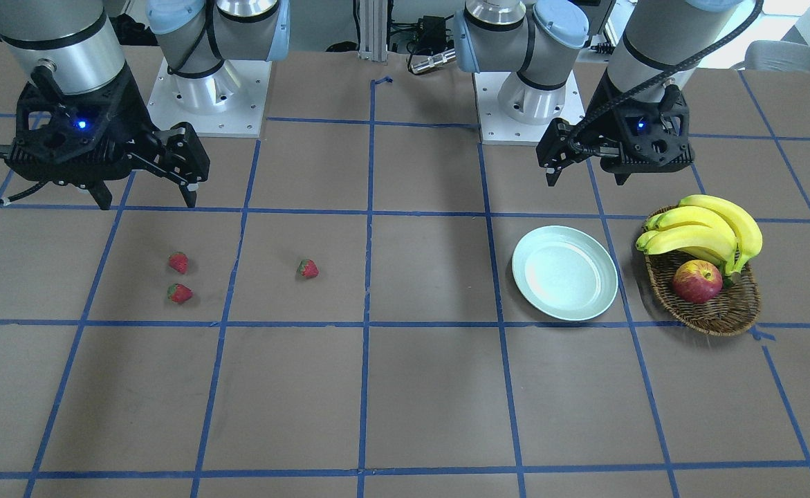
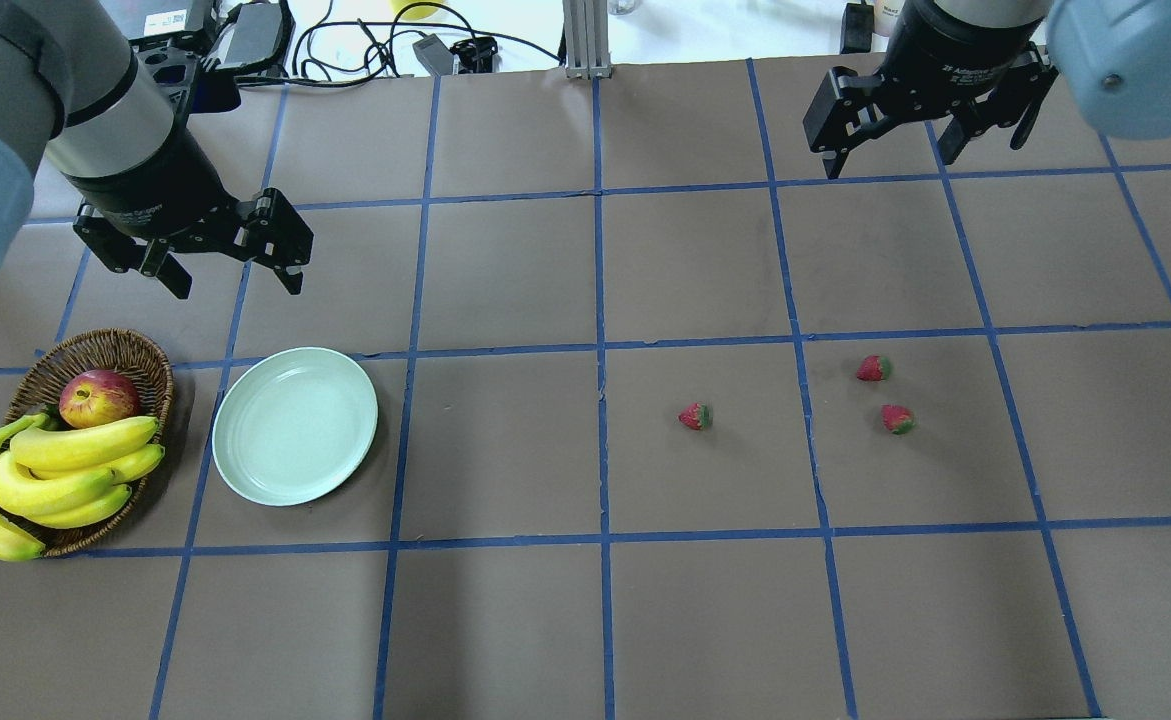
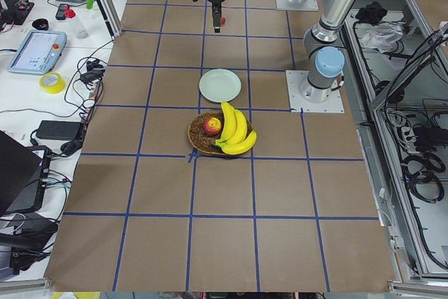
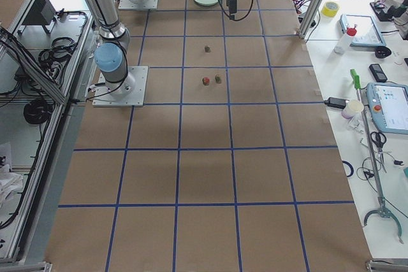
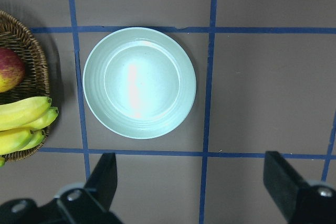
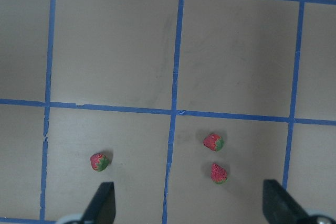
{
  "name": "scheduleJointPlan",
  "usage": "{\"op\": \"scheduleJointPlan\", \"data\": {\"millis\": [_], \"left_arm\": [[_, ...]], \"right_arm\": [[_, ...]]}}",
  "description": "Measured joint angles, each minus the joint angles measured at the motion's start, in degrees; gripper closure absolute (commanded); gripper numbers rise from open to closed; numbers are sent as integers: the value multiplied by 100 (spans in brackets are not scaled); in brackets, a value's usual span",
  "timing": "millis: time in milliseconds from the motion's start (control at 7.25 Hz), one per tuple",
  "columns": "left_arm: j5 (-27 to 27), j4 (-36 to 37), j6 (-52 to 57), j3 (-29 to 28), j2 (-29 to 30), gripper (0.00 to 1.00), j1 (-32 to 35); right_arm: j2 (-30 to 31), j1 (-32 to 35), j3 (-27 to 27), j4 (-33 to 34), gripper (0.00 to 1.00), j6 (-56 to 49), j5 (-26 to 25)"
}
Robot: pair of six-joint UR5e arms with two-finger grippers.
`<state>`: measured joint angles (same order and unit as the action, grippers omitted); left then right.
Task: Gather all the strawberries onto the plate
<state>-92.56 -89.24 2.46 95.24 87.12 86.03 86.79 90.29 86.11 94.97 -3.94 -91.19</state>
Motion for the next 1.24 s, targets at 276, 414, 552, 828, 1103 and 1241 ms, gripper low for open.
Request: {"op": "scheduleJointPlan", "data": {"millis": [276, 414, 552, 828, 1103, 1241], "left_arm": [[3, -7, -5, 6, -7, 0, -1], [19, 0, -7, 9, -3, 0, 0], [37, 12, -8, 9, 0, 0, 1], [41, 20, -8, 8, -1, 0, 1], [27, 23, -7, 4, -7, 0, -4], [17, 14, -5, 8, -9, 0, -4]], "right_arm": [[-32, -64, 6, 8, 0, 6, 8], [-33, -69, -23, 26, 0, 29, 29], [-38, -63, -35, 21, 0, 124, 121], [-46, -46, -30, 25, 0, 288, 408], [-13, -40, -39, 25, 0, 320, 433], [3, -30, -48, 40, 0, 340, 459]]}}
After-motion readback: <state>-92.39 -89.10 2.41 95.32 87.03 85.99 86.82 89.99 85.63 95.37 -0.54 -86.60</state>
